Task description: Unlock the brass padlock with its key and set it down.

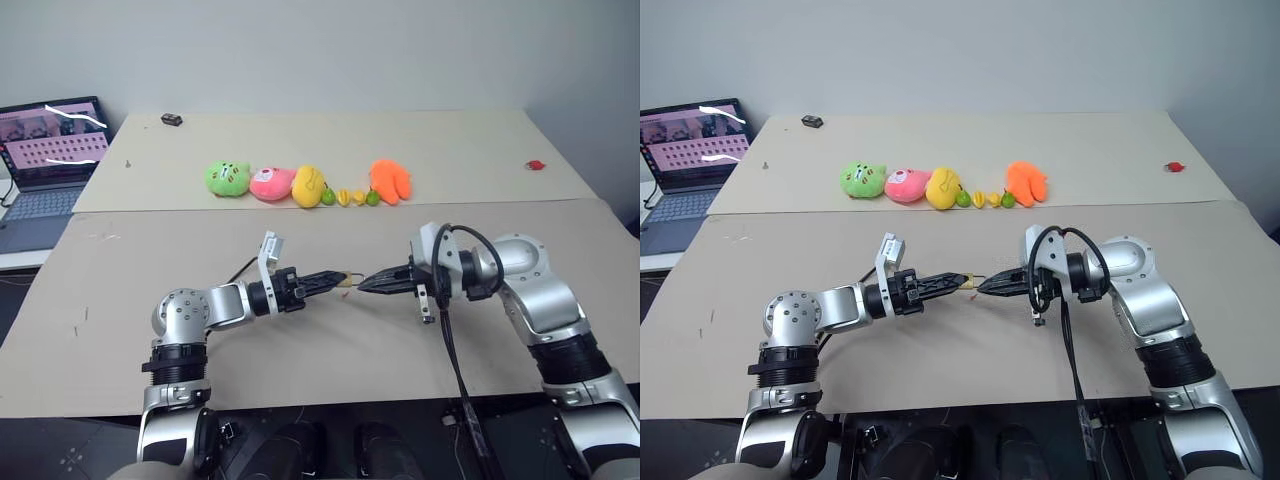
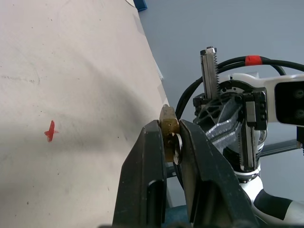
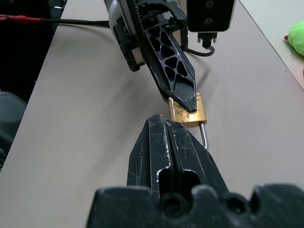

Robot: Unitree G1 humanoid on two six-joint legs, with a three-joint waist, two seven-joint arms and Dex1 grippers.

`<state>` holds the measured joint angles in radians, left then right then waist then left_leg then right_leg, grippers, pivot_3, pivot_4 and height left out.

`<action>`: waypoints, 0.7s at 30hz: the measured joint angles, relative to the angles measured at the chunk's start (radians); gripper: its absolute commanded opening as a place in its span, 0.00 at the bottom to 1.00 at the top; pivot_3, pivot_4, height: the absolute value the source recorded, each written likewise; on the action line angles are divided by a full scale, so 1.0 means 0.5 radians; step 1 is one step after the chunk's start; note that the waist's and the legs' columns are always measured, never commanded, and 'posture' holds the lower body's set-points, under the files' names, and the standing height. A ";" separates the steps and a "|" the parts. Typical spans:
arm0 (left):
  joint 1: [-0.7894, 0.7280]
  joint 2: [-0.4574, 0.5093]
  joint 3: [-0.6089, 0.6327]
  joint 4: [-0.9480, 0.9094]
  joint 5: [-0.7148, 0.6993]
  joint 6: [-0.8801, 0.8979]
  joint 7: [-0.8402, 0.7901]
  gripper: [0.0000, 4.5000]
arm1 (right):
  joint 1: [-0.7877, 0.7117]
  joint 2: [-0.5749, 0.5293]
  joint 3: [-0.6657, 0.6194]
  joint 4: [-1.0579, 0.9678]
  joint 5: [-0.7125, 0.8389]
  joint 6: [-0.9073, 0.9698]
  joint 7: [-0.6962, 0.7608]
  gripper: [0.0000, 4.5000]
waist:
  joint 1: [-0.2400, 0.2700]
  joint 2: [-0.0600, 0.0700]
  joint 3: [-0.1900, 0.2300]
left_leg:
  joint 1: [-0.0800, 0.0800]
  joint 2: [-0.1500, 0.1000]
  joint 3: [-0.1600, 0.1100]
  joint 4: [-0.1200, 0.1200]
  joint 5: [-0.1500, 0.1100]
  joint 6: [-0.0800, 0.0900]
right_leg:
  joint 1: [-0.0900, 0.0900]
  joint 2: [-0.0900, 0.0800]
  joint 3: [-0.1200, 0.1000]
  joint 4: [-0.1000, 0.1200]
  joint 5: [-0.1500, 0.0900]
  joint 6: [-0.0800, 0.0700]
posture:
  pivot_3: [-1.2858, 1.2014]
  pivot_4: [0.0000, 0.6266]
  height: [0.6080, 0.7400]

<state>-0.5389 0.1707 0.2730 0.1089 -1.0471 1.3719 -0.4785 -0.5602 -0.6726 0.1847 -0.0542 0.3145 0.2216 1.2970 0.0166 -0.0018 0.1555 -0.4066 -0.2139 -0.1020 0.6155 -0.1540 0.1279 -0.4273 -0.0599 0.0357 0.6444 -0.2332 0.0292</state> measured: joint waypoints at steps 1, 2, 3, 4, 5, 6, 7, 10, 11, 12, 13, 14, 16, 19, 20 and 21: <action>0.000 0.000 0.000 0.000 0.000 0.000 0.000 0.00 | 0.000 0.006 0.004 0.001 -0.006 -0.002 -0.002 0.02 | 0.000 0.000 0.000 | 0.000 0.000 0.000 0.000 0.000 0.000 | 0.000 0.000 0.000 0.000 0.000 0.000 | 0.52 0.24 1.00; 0.000 0.001 0.000 0.000 0.000 0.000 0.000 0.00 | -0.002 0.015 0.005 0.008 -0.016 -0.004 -0.003 0.02 | 0.000 0.000 0.000 | 0.000 0.000 0.000 0.000 0.000 0.000 | 0.000 0.000 0.000 0.000 0.000 0.000 | 0.52 0.24 1.00; 0.000 0.001 0.000 0.000 0.000 0.000 0.000 0.00 | -0.004 0.025 0.008 0.014 -0.029 -0.006 -0.003 0.02 | 0.000 0.000 0.000 | 0.000 0.000 0.000 0.000 0.000 0.000 | 0.000 0.000 0.000 0.000 0.000 0.000 | 0.52 0.24 1.00; 0.000 0.001 0.000 0.000 0.000 0.000 0.000 0.00 | -0.009 0.035 0.015 0.027 -0.039 -0.013 -0.002 0.02 | 0.000 0.000 0.000 | 0.000 0.000 0.000 0.000 0.000 0.000 | 0.000 0.000 0.000 0.000 0.000 0.000 | 0.52 0.24 1.00; 0.000 0.000 0.000 0.000 0.000 0.000 0.000 0.00 | -0.019 0.044 0.019 0.051 -0.044 -0.023 -0.001 0.02 | -0.001 0.000 0.000 | 0.000 0.000 0.000 0.000 0.000 0.000 | 0.000 0.000 0.000 0.000 0.000 0.000 | 0.52 0.24 1.00; 0.000 0.000 -0.001 0.000 0.000 0.000 0.000 0.00 | -0.028 0.047 0.020 0.066 -0.051 -0.031 -0.001 0.02 | -0.001 0.000 0.000 | 0.000 0.000 0.000 0.000 0.000 0.000 | 0.000 0.000 0.000 0.000 0.000 0.000 | 0.52 0.24 1.00; 0.000 0.000 -0.001 0.000 0.000 0.000 0.000 0.00 | -0.040 0.050 0.020 0.090 -0.057 -0.040 0.001 0.02 | -0.001 0.000 0.000 | 0.000 0.000 0.000 0.000 0.000 0.000 | 0.000 0.000 0.000 0.000 0.000 0.000 | 0.52 0.24 1.00; 0.000 0.000 0.000 0.000 -0.001 0.000 0.000 0.00 | -0.074 0.064 0.021 0.172 -0.081 -0.084 0.015 0.02 | -0.002 0.000 0.000 | 0.000 0.000 0.000 0.000 0.000 0.000 | 0.000 0.000 0.000 0.000 0.000 0.000 | 0.52 0.24 1.00; 0.000 0.000 -0.001 0.000 -0.002 0.001 0.000 0.00 | -0.091 0.068 0.022 0.199 -0.094 -0.094 0.018 0.02 | -0.003 0.000 0.000 | 0.000 0.000 0.000 0.000 0.000 0.000 | 0.000 0.000 0.000 0.000 0.000 0.000 | 0.52 0.24 1.00; 0.000 0.001 -0.001 0.000 -0.002 0.000 0.000 0.00 | -0.098 0.068 0.022 0.209 -0.100 -0.098 0.018 0.02 | -0.003 0.000 0.000 | 0.000 0.000 0.000 0.000 0.000 0.000 | 0.000 0.000 0.000 0.000 0.000 0.000 | 0.52 0.24 1.00; 0.000 0.001 0.000 0.000 -0.002 0.001 0.000 0.00 | -0.102 0.069 0.022 0.216 -0.107 -0.104 0.021 0.02 | -0.003 0.000 0.000 | 0.000 0.000 0.000 0.000 0.000 0.000 | 0.000 0.000 0.000 0.000 0.000 0.000 | 0.52 0.24 1.00; 0.000 0.001 0.000 0.000 -0.002 0.001 0.000 0.00 | -0.110 0.071 0.022 0.232 -0.114 -0.116 0.024 0.02 | -0.003 0.000 0.000 | 0.000 0.000 0.000 0.000 0.000 0.000 | 0.000 0.000 0.000 0.000 0.000 0.000 | 0.52 0.24 1.00; 0.000 0.002 0.000 0.000 -0.005 0.002 0.000 0.00 | -0.118 0.072 0.022 0.262 -0.118 -0.134 0.032 0.02 | -0.003 0.000 0.000 | 0.000 0.000 0.000 0.000 0.000 0.000 | 0.000 0.000 0.000 0.000 0.000 0.000 | 0.52 0.24 1.00; 0.000 0.002 0.004 0.000 -0.014 0.002 0.010 0.00 | -0.111 0.074 0.026 0.271 -0.134 -0.168 0.039 0.02 | -0.003 0.000 0.000 | 0.000 0.000 0.000 0.000 0.000 0.000 | 0.000 0.000 0.000 0.000 0.000 0.000 | 0.52 0.24 1.00; 0.000 0.002 0.006 0.000 -0.014 0.002 0.014 0.00 | -0.106 0.078 0.032 0.271 -0.138 -0.174 0.039 0.02 | -0.004 0.000 0.000 | 0.000 0.000 0.000 0.000 0.000 0.000 | 0.000 0.000 0.000 0.000 0.000 0.000 | 0.52 0.24 1.00; 0.000 0.002 0.006 0.000 -0.015 0.002 0.016 0.00 | -0.095 0.084 0.046 0.271 -0.150 -0.184 0.038 0.02 | -0.004 0.000 0.000 | 0.000 0.000 0.000 0.000 0.000 0.000 | 0.000 0.000 0.000 0.000 0.000 0.000 | 0.52 0.24 1.00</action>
<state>-0.5390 0.1717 0.2759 0.1089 -1.0548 1.3729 -0.4705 -0.6077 -0.6308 0.2077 0.0814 0.2396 0.1297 1.3162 0.0148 -0.0018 0.1555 -0.4064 -0.2139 -0.1020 0.6155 -0.1539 0.1278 -0.4274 -0.0598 0.0355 0.6445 -0.2332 0.0292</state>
